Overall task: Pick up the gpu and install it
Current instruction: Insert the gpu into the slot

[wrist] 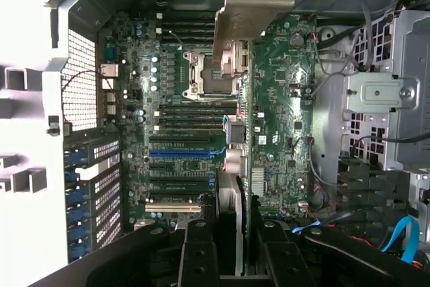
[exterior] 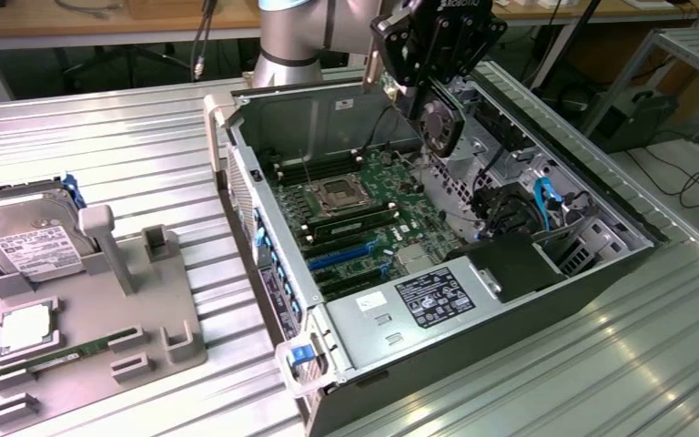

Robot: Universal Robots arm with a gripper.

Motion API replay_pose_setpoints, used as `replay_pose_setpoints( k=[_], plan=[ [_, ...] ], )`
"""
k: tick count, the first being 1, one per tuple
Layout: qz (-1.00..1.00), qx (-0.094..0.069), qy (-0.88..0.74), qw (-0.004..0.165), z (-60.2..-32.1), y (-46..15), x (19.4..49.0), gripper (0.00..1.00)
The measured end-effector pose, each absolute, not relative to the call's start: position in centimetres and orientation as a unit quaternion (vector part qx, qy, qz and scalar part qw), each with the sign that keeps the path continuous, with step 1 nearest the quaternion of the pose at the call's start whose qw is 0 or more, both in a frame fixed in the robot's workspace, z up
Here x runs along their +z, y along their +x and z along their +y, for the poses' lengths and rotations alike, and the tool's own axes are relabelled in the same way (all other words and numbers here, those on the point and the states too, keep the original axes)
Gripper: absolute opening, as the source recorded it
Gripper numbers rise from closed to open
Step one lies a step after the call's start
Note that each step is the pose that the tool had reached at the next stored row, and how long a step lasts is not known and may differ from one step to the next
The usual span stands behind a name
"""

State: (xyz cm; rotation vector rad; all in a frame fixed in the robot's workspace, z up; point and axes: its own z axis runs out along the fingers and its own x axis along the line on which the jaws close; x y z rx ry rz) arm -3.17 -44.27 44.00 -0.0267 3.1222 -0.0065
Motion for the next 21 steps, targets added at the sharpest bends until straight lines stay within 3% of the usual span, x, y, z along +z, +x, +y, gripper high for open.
replay_pose_setpoints(
  k=[21],
  plan=[
    [0.998, -0.002, -0.059, 0.01, -44.27, -3.22, 44.0, 0.27]
  ],
)
